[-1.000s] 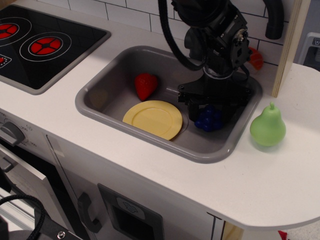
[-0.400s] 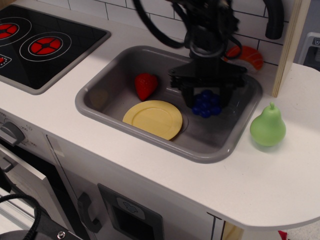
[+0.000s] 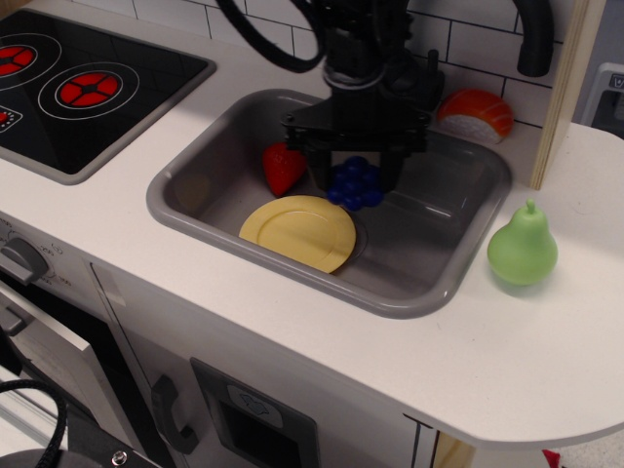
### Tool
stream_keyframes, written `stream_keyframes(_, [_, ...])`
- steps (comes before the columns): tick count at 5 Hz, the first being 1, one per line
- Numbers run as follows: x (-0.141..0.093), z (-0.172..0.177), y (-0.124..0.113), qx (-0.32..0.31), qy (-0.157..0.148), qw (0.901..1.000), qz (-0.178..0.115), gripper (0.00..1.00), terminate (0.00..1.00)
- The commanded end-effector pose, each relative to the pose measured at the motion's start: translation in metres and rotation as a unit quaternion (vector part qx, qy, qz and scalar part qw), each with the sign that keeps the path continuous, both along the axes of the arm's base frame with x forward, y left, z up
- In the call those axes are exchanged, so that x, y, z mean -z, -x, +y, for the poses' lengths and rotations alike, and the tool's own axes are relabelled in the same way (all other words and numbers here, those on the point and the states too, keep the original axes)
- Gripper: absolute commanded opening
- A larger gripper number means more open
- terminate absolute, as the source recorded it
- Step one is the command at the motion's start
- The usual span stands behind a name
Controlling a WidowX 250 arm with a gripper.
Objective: Put blueberries on plate sink
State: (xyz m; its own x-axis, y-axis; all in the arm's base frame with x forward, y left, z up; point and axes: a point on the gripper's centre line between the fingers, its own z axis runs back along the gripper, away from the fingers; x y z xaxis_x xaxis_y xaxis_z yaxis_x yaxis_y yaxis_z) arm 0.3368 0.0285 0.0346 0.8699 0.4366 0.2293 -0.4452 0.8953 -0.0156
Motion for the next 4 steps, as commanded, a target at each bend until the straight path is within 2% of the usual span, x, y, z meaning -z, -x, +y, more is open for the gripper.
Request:
stream_keyframes(1, [-0.003,0.033,0.009,0.02,-0.021,0.9996,-0.005,0.0,0.0])
stream_keyframes(3, [0.011,0.039,0.025,0.042,-0.033,0.9985,0.004,0.0,0.0])
stream_keyframes(4, [0.015,0.038,0.024,0.039,-0.036,0.9985,0.012,0.0,0.0])
